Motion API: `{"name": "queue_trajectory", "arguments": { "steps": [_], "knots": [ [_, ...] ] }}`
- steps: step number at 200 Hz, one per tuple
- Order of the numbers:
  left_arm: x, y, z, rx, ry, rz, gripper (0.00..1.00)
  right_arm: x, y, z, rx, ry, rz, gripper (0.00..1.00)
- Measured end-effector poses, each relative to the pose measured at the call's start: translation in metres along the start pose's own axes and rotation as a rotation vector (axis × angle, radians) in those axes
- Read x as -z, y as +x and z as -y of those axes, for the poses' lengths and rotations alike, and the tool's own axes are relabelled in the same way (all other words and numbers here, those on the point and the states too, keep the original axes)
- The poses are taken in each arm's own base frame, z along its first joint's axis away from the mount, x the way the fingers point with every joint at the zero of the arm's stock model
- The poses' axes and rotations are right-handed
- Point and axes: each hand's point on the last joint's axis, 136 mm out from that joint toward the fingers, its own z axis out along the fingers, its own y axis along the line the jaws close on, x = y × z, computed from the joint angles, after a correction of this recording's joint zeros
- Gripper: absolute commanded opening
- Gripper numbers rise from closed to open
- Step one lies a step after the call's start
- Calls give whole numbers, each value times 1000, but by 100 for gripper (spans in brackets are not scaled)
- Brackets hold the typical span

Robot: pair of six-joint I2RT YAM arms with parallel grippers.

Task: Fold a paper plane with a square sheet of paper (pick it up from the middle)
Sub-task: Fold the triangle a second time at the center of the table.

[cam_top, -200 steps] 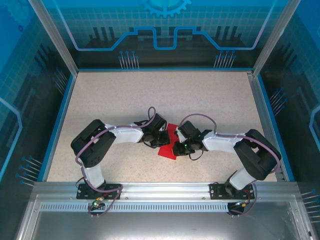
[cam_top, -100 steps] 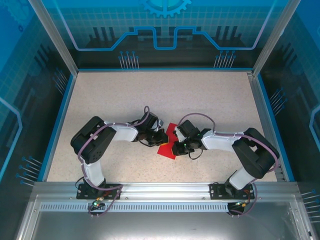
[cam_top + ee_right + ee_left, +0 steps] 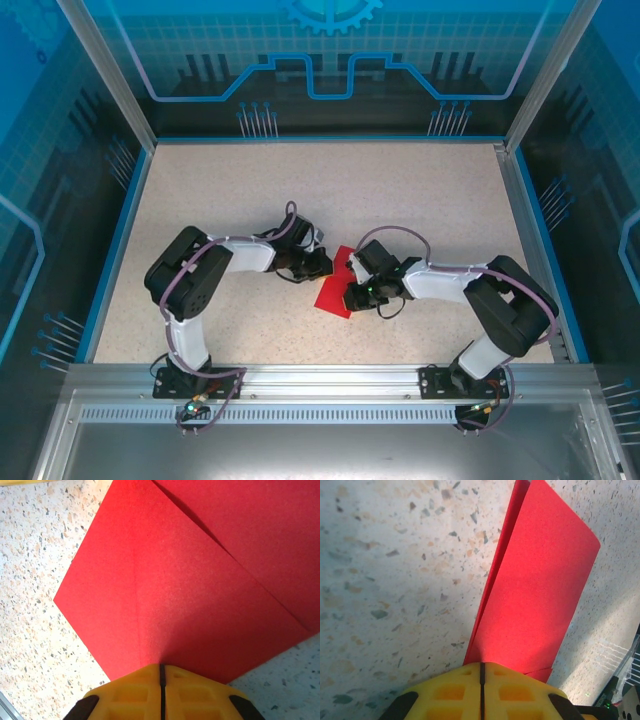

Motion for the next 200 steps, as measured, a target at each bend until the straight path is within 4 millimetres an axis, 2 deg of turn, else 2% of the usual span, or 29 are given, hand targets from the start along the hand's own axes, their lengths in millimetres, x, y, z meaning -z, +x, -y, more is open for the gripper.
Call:
{"name": "queue_trajectory", "arguments": {
  "steps": [29, 61, 86, 108, 126, 159, 200],
  "knots": [
    [5, -15, -6, -11, -35, 43, 12, 0, 0, 0, 0, 0, 1, 7],
    [24, -40, -22, 4, -93, 127, 15, 1, -1, -1, 1, -1, 2, 7],
    [43, -46, -7, -14, -64, 171, 15, 2, -2, -2, 0, -1, 0, 7],
    [53, -36, 14, -50, -14, 189, 14, 4, -3, -2, -12, 0, 1, 8],
    [44, -19, 24, -65, 5, 161, 12, 8, -4, -1, -39, 3, 3, 8],
    [21, 14, 27, -57, 19, 76, 9, 16, -20, -11, -51, -15, 37, 8],
    [6, 21, 23, -32, 16, 49, 8, 16, -32, -18, -59, -31, 59, 8]
  ]
}}
